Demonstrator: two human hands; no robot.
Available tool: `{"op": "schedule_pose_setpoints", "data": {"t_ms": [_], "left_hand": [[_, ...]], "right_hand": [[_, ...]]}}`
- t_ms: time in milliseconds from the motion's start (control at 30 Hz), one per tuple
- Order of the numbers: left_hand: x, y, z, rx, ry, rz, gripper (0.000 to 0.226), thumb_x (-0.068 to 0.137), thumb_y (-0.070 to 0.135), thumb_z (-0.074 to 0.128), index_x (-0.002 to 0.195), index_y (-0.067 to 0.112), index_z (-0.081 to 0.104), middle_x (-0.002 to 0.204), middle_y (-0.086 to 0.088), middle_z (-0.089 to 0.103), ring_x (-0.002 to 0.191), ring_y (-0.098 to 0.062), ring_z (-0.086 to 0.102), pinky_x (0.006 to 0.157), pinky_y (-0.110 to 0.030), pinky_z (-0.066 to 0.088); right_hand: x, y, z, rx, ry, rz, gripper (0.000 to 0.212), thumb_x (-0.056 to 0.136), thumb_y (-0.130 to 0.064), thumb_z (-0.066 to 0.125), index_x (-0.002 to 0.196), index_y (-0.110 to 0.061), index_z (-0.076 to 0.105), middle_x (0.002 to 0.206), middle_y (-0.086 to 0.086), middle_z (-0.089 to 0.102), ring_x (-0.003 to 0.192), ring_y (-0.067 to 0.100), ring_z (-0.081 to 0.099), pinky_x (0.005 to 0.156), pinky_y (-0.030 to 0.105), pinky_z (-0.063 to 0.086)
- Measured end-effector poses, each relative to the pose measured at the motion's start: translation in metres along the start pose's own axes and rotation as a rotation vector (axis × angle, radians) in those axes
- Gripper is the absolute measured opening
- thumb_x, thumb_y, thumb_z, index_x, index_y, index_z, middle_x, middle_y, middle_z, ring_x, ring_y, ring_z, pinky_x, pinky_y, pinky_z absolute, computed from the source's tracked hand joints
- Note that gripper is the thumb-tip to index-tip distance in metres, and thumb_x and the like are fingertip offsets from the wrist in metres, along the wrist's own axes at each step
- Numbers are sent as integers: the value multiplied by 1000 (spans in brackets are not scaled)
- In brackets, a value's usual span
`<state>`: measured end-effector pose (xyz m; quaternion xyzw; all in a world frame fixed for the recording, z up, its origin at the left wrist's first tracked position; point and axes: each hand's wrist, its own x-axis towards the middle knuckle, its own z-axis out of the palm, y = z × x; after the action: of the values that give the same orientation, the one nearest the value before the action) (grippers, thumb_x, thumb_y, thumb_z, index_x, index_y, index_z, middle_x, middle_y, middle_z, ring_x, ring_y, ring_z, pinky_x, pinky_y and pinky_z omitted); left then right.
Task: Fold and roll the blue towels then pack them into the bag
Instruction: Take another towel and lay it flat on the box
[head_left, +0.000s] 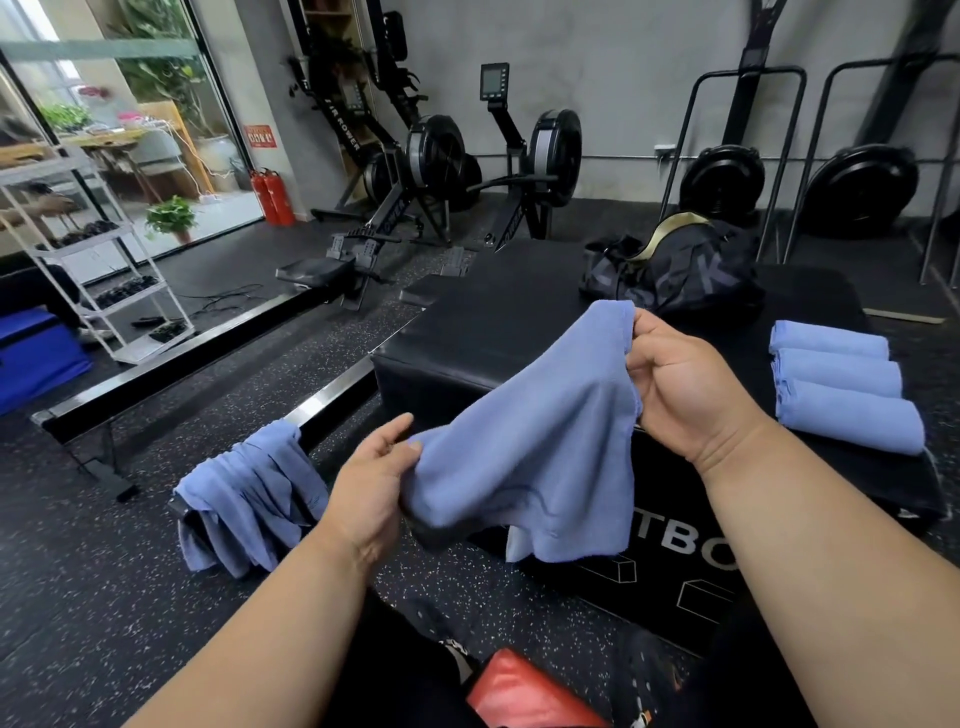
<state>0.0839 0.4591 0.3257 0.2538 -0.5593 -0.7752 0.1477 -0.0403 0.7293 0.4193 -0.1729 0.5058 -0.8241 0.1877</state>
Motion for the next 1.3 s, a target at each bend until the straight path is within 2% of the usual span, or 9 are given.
{"op": "schedule_pose_setpoints", "data": {"t_ms": [200,433,600,700,833,933,1100,1200,1300], "left_hand": [[4,17,-15,10,55,106,34,100,-2,59,123,21,70,123,-15,71,108,-21,64,105,-39,48],[1,27,-21,-83,59,140,40,99,-5,50,125,20,69,101,-4,71,87,-16,62,73,-29,43],[-6,33,-13,-12,-146,-217,48,93,27,53,138,16,60,117,-12,73,83,-22,58,68,-35,39],[-13,16,10,64,-235,-379,43,100,33,62,137,11,64,123,-12,75,103,-25,70,81,-36,51],[-10,22,18,-58,-124,-157,44,102,8,59,144,18,59,116,-4,79,99,-10,75,80,-27,59],[3,37,-11,-350,-135,-135,44,97,14,59,140,19,61,133,-10,69,114,-24,68,95,-39,55],[-7,14,-3,52,-311,-380,15,92,29,70,103,19,69,75,2,62,56,-11,51,50,-24,37],[-9,12,8,71,-134,-162,32,99,8,63,128,22,68,99,1,78,69,-9,59,61,-25,41],[-3,27,0,92,-158,10,40,99,9,64,135,26,66,106,-5,71,92,-22,57,76,-32,40]], "right_hand": [[0,12,-18,-122,86,74,23,73,8,44,94,17,47,87,12,34,80,33,16,68,41,15],[-2,12,-27,-131,90,91,31,74,8,44,103,10,56,89,12,39,72,26,31,69,43,14],[-3,14,-21,0,-45,93,47,77,11,37,112,-7,62,87,10,41,75,31,21,76,46,8],[-7,17,-11,11,-86,125,44,77,11,36,108,-10,59,86,9,33,77,32,15,74,45,9],[-9,11,-12,-22,-70,105,47,80,13,33,107,-9,64,85,8,44,73,22,35,68,41,15],[-11,5,-20,-1,-51,83,57,83,16,32,119,-8,69,87,8,56,72,19,46,65,34,27],[-9,21,-17,16,-88,95,60,83,15,38,132,-7,66,98,10,63,82,23,53,71,36,36],[-8,24,-16,22,-108,106,59,82,11,48,137,-6,62,107,14,60,93,31,52,76,41,39],[-10,15,-22,38,-85,103,51,87,14,39,129,-3,63,100,14,63,83,23,61,73,32,50]]}}
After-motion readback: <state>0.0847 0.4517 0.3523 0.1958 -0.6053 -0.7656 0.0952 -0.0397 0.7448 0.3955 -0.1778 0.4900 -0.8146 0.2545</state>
